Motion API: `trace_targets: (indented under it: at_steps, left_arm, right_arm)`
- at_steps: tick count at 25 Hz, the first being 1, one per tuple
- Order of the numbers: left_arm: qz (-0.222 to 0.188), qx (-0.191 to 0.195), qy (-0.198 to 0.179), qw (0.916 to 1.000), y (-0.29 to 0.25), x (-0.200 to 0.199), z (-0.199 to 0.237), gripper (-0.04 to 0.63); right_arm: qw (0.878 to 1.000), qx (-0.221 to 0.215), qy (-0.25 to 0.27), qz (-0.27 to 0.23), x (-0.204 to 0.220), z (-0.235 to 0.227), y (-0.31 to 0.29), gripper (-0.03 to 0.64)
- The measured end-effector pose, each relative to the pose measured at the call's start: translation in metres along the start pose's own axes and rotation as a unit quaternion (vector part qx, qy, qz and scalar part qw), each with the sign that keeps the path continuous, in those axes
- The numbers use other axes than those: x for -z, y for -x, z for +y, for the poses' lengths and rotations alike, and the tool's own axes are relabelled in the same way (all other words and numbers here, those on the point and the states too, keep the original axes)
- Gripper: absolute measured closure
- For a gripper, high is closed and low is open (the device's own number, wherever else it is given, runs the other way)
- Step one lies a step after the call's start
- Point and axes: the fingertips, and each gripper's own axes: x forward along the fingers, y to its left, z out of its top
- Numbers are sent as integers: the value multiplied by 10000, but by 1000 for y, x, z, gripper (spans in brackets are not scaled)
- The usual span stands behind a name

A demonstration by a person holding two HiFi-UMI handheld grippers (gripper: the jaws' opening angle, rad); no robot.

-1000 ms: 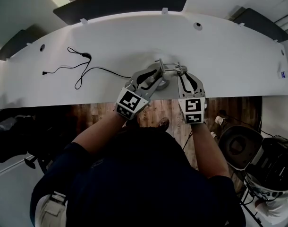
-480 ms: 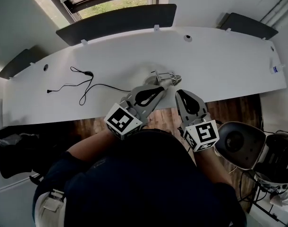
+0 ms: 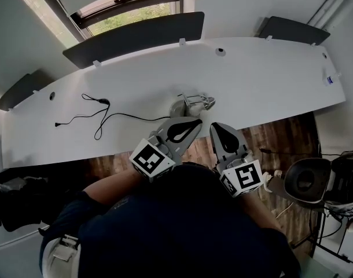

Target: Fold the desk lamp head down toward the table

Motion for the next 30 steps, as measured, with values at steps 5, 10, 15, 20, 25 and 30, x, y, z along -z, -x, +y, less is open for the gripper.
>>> trace_targets:
  at_steps: [5,10,15,20,25,30]
  left_arm:
    - [58,71,-28,10000,-1,5,-5,589]
    - [73,81,-21,9999,-3,5,-7,589]
    - [58,77,-24,10000,-3,5,-11,589]
    - [36,137,-62,9999,-5,1,-13,591]
    - [35,156,-1,9999,-4,3,-17,591]
    - [23,133,-12,9999,-1,6,-18,591]
  right_arm:
    - [10000,-44,6,-10,3,5,0,606]
    - [10000,-59,-12,-41,2,7,1,607]
    - [10000,-46,-48,-14,4,8,6,607]
    - [10000,-51,18,-20,6,5,7,607]
    - [10000,-27,-55,9,8,6,10,607]
    - [9999,-99,37,14,8,9,11,607]
